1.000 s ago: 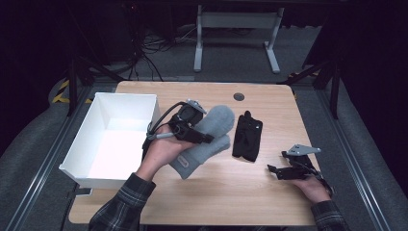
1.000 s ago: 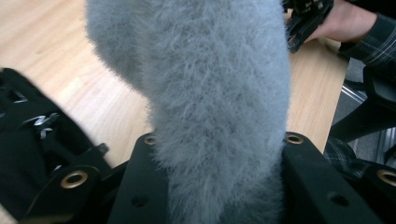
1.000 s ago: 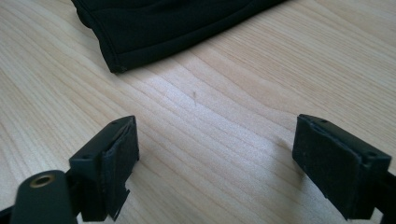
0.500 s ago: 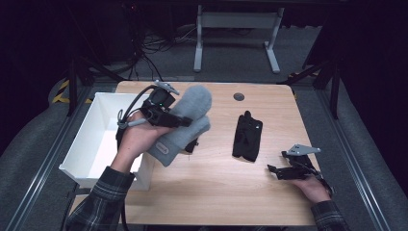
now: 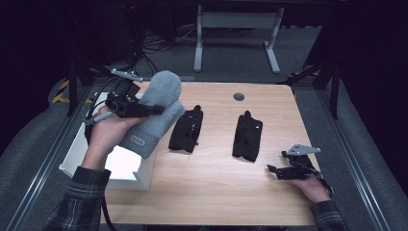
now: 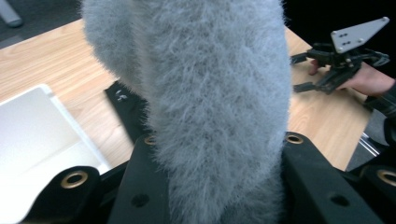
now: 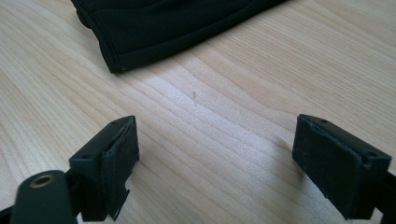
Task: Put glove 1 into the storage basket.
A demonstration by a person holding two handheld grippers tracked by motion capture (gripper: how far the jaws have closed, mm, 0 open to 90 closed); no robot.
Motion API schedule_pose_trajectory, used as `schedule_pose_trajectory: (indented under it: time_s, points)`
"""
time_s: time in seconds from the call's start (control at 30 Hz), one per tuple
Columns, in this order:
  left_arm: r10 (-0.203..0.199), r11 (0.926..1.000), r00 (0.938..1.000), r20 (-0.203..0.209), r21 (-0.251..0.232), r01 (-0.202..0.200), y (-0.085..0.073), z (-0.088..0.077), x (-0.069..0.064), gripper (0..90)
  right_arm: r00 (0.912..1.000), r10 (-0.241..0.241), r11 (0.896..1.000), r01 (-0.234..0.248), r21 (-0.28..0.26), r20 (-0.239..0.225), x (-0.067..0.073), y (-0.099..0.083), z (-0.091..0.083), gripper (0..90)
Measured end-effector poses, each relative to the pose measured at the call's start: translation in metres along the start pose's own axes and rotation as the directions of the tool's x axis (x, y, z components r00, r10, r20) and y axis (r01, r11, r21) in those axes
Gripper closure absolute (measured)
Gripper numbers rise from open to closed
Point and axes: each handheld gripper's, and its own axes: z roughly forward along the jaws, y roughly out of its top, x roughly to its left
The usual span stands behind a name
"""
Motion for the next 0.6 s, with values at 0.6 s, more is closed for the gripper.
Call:
schedule_pose_trajectory:
  time_s: [0.6]
  points:
    - [-0.16, 0.987, 0.9798, -0.119, -0.015, 0.16, -0.054, -0.02, 0.055, 69.7, 1.0, 0.001, 1.0, -0.001, 0.0, 0.001, 0.0, 0.0, 0.0, 14.9]
